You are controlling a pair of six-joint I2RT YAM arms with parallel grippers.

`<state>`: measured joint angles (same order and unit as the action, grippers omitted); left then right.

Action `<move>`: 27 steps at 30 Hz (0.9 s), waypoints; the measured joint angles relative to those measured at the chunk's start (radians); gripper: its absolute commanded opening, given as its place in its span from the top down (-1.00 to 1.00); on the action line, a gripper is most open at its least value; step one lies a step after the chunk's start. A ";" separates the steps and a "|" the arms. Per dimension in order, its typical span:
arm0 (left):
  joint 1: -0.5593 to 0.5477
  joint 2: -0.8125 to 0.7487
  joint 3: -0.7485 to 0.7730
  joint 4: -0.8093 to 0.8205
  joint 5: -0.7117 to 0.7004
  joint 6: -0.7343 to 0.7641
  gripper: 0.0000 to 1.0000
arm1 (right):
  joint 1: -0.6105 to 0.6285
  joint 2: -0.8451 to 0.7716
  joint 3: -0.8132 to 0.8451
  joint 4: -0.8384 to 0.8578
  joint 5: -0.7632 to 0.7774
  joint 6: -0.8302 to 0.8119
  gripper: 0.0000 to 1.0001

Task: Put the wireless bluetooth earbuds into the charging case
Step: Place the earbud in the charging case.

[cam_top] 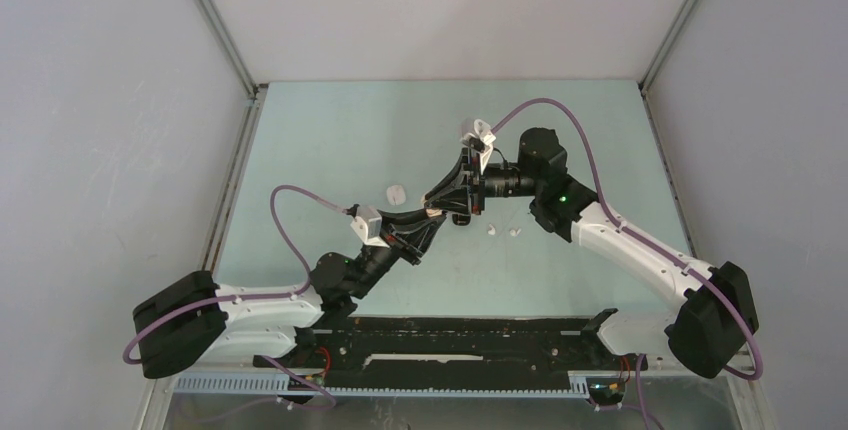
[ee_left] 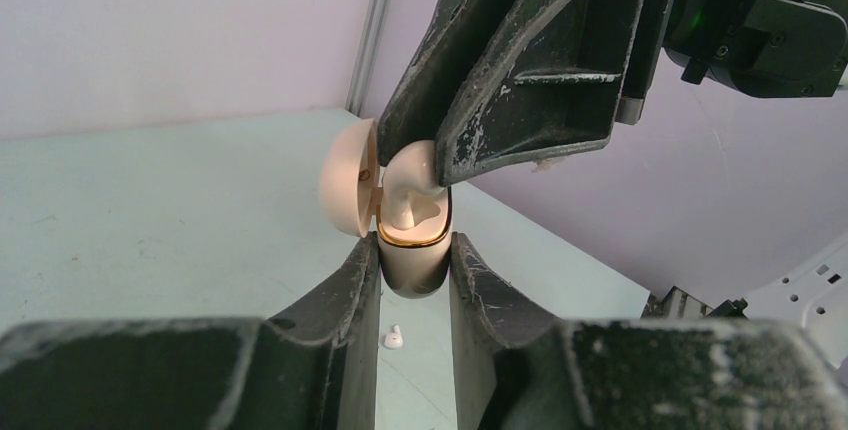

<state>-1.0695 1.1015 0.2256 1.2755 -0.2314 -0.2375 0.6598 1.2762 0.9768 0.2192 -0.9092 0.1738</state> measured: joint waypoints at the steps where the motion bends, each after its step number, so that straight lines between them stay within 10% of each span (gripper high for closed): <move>1: 0.000 0.000 0.000 0.000 0.000 0.000 1.00 | 0.000 0.000 0.000 0.000 0.000 -0.002 0.51; 27: 0.000 0.059 0.000 0.047 0.038 -0.026 1.00 | -0.025 0.000 0.002 -0.032 0.014 -0.025 -0.18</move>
<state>-1.0695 1.1606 0.2256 1.3228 -0.1936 -0.2634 0.6350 1.2766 0.9783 0.1867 -0.8955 0.1486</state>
